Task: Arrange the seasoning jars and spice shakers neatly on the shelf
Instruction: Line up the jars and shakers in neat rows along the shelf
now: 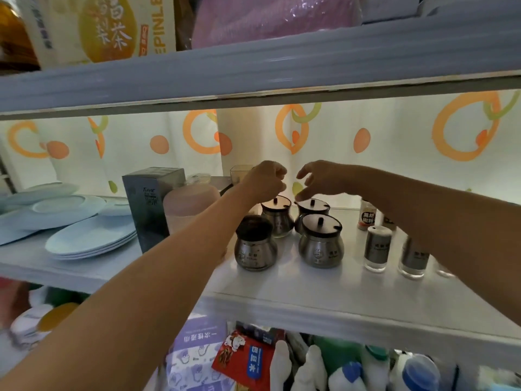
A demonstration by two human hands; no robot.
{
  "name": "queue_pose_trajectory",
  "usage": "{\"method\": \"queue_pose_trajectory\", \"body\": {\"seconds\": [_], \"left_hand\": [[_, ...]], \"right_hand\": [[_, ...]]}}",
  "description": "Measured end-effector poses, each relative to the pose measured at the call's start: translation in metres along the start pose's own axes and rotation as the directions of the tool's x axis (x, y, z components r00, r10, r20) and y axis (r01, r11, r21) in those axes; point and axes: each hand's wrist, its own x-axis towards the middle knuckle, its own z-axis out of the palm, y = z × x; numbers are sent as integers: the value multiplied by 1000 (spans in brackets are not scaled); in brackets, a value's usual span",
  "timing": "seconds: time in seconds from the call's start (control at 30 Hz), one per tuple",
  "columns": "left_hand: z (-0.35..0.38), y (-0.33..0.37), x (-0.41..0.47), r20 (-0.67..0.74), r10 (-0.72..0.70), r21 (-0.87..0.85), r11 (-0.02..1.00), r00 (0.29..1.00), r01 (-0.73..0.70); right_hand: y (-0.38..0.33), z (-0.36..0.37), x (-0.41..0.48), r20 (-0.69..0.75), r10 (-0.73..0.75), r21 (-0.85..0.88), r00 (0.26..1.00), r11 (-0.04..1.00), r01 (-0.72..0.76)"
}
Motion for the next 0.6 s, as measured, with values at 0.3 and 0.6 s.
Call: {"method": "queue_pose_trajectory", "body": {"seconds": [0.3, 0.6], "left_hand": [[-15, -1, -114, -246, -183, -414, 908, 952, 68], [-12, -24, -143, 30, -489, -733, 582, 872, 352]], "right_hand": [[-50, 31, -49, 25, -171, 87, 985, 982, 168], [-68, 50, -50, 68, -159, 8, 985, 987, 159]]}}
